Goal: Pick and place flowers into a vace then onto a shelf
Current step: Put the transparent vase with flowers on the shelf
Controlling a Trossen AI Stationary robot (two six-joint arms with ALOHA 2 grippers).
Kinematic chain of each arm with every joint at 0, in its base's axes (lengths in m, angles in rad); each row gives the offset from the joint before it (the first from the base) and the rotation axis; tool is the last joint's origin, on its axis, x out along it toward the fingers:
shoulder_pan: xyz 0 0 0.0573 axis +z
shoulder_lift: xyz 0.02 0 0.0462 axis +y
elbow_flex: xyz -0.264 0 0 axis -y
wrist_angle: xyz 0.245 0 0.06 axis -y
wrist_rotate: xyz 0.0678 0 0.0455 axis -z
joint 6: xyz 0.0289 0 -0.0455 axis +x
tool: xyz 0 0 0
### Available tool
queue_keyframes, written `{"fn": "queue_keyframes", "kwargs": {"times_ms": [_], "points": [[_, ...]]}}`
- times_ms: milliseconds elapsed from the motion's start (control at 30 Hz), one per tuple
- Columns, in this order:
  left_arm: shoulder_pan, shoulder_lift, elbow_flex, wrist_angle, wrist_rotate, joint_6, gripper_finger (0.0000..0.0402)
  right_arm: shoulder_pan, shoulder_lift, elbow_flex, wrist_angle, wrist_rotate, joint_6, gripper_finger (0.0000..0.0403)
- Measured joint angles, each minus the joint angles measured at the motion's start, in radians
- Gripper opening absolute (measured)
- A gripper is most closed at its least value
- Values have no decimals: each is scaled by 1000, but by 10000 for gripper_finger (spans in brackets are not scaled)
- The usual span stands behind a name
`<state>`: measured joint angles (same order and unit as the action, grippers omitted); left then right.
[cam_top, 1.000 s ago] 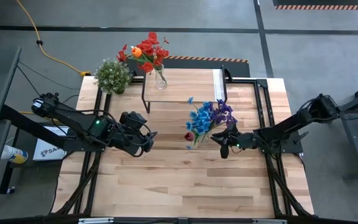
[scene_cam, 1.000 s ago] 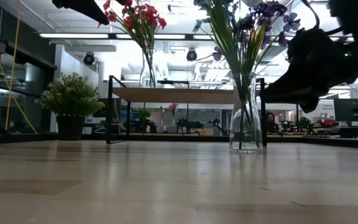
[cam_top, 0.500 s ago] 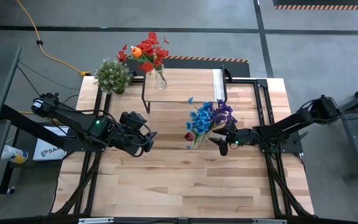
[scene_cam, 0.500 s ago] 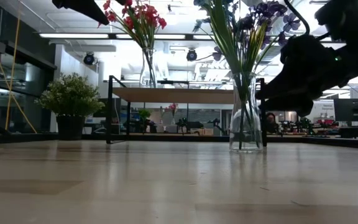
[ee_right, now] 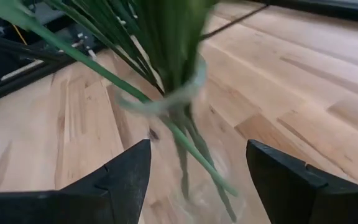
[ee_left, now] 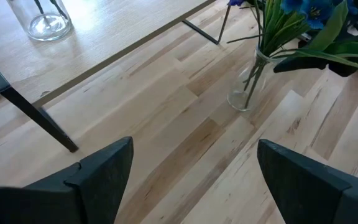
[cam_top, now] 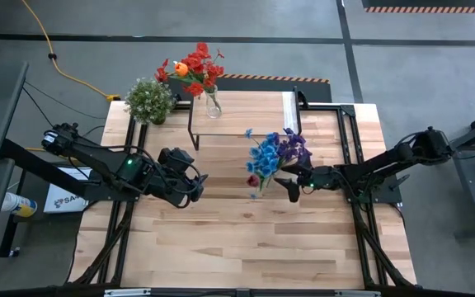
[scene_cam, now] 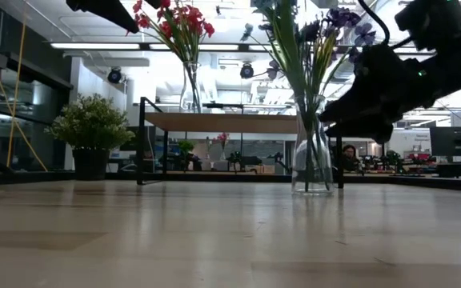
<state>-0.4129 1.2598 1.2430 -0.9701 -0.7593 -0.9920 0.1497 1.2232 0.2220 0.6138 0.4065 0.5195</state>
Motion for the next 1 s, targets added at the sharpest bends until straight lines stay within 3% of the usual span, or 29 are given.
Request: {"fn": "queue_keyframes", "kwargs": {"times_ms": [700, 1000], "points": [[0, 0, 0, -17, 0, 0, 376, 0, 5, 40, -25, 5, -53, 255], [0, 0, 0, -21, 0, 0, 376, -16, 141, 41, 131, 4, -55, 255]]}}
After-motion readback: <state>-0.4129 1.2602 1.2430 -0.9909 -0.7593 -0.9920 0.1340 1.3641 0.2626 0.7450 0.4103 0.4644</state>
